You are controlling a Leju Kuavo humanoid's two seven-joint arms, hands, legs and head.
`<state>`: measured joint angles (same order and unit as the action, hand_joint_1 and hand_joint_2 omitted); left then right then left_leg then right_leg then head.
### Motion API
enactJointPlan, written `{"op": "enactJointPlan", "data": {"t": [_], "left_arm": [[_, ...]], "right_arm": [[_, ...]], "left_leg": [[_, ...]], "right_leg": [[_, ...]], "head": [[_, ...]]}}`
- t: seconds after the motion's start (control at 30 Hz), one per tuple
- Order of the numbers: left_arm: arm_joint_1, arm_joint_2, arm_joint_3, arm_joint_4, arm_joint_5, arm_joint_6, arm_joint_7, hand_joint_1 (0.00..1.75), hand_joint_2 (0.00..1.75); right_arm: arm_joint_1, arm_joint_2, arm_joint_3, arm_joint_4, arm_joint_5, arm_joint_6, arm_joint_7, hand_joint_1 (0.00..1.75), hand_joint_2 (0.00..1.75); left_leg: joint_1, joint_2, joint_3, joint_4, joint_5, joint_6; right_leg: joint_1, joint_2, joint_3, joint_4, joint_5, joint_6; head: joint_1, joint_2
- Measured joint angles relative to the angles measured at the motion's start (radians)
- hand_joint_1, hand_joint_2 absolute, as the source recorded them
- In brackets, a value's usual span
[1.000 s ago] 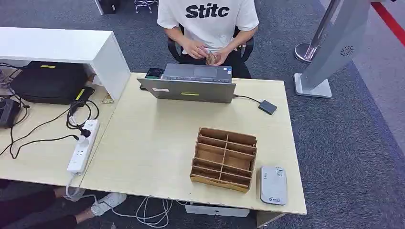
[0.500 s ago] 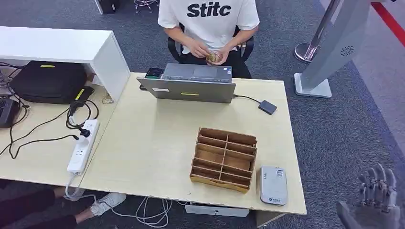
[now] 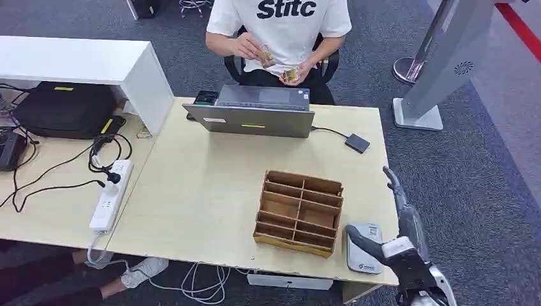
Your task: Pass the card to the sensor for recognition and then transmit it.
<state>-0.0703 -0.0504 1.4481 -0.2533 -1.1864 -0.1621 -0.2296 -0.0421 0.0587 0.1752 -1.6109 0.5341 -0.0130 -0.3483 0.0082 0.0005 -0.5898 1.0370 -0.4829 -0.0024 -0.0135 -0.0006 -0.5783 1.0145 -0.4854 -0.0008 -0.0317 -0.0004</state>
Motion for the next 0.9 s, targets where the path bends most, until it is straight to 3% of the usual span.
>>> {"op": "enactJointPlan", "data": {"t": [0.23, 0.3, 0.37, 0.43, 0.6, 0.77, 0.8, 0.83, 0.87, 0.9], "left_arm": [[0.001, 0.002, 0.000, 0.000, -0.001, 0.000, 0.003, 0.00, 1.75], [0.001, 0.002, -0.002, 0.000, -0.012, 0.000, 0.005, 0.00, 1.75], [0.000, 0.004, -0.011, 0.000, -0.039, 0.000, 0.010, 0.00, 1.75], [-0.003, 0.007, -0.029, 0.000, -0.073, 0.000, 0.011, 0.00, 1.75], [-0.007, 0.016, -0.082, 0.000, -0.129, -0.007, 0.021, 0.00, 1.75], [-0.008, 0.020, -0.118, 0.000, -0.149, -0.007, 0.033, 0.00, 1.75], [-0.009, 0.021, -0.123, 0.001, -0.153, -0.006, 0.034, 0.00, 1.75], [-0.009, 0.021, -0.127, 0.001, -0.155, -0.005, 0.035, 0.00, 1.75], [-0.009, 0.022, -0.133, 0.001, -0.158, -0.004, 0.036, 0.00, 1.75], [-0.009, 0.022, -0.138, 0.001, -0.161, 0.000, 0.036, 0.00, 1.75]], "right_arm": [[-0.044, -0.023, 0.063, 0.031, 0.013, -0.009, 0.003, 0.00, 1.75], [-0.060, -0.026, 0.075, 0.036, 0.102, -0.067, 0.024, 0.00, 1.75], [-0.116, -0.026, 0.094, 0.049, 0.283, -0.182, 0.081, 0.00, 1.75], [-0.203, -0.022, 0.108, 0.071, 0.447, -0.240, 0.155, 0.00, 1.75], [-0.443, -0.014, 0.114, 0.209, 0.678, -0.249, 0.309, 0.00, 1.75], [-0.577, 0.011, 0.096, 0.373, 0.760, -0.259, 0.383, 0.00, 1.75], [-0.587, 0.020, 0.091, 0.396, 0.764, -0.260, 0.387, 0.07, 1.75], [-0.591, 0.027, 0.088, 0.414, 0.767, -0.260, 0.388, 0.91, 1.75], [-0.591, 0.034, 0.086, 0.429, 0.770, -0.260, 0.386, 1.40, 1.75], [-0.591, 0.039, 0.083, 0.443, 0.773, -0.260, 0.385, 1.40, 1.75]], "left_leg": [[0.000, -0.001, -0.001, 0.000, 0.000, -0.001], [0.000, -0.001, -0.002, 0.000, 0.000, -0.001], [0.000, 0.000, -0.002, 0.000, 0.000, -0.001], [0.000, 0.001, -0.001, 0.000, 0.001, -0.002], [0.001, 0.000, -0.001, 0.000, 0.005, -0.003], [0.002, 0.000, -0.001, 0.000, 0.005, -0.003], [0.002, 0.000, -0.001, 0.000, 0.005, -0.003], [0.002, 0.000, -0.001, 0.000, 0.005, -0.003], [0.002, 0.000, -0.001, 0.000, 0.005, -0.003], [0.002, 0.000, -0.002, 0.000, 0.005, -0.004]], "right_leg": [[0.000, 0.000, 0.000, 0.000, 0.000, 0.000], [0.000, 0.000, -0.001, 0.000, 0.000, 0.000], [0.000, 0.001, -0.001, 0.000, 0.000, 0.000], [0.000, 0.002, -0.001, 0.000, 0.001, 0.000], [0.000, 0.001, -0.001, 0.000, 0.004, -0.002], [0.001, 0.001, -0.001, 0.001, 0.004, -0.002], [0.001, 0.001, -0.001, 0.001, 0.004, -0.002], [0.001, 0.001, -0.001, 0.001, 0.004, -0.002], [0.001, 0.001, -0.001, 0.001, 0.004, -0.002], [0.001, 0.001, -0.002, 0.001, 0.004, -0.002]], "head": [[0.000, 0.000], [0.000, 0.000], [0.000, 0.000], [0.000, 0.000], [0.000, 0.000], [0.000, 0.000], [0.000, 0.000], [0.000, 0.000], [0.000, 0.000], [0.000, 0.000]]}}
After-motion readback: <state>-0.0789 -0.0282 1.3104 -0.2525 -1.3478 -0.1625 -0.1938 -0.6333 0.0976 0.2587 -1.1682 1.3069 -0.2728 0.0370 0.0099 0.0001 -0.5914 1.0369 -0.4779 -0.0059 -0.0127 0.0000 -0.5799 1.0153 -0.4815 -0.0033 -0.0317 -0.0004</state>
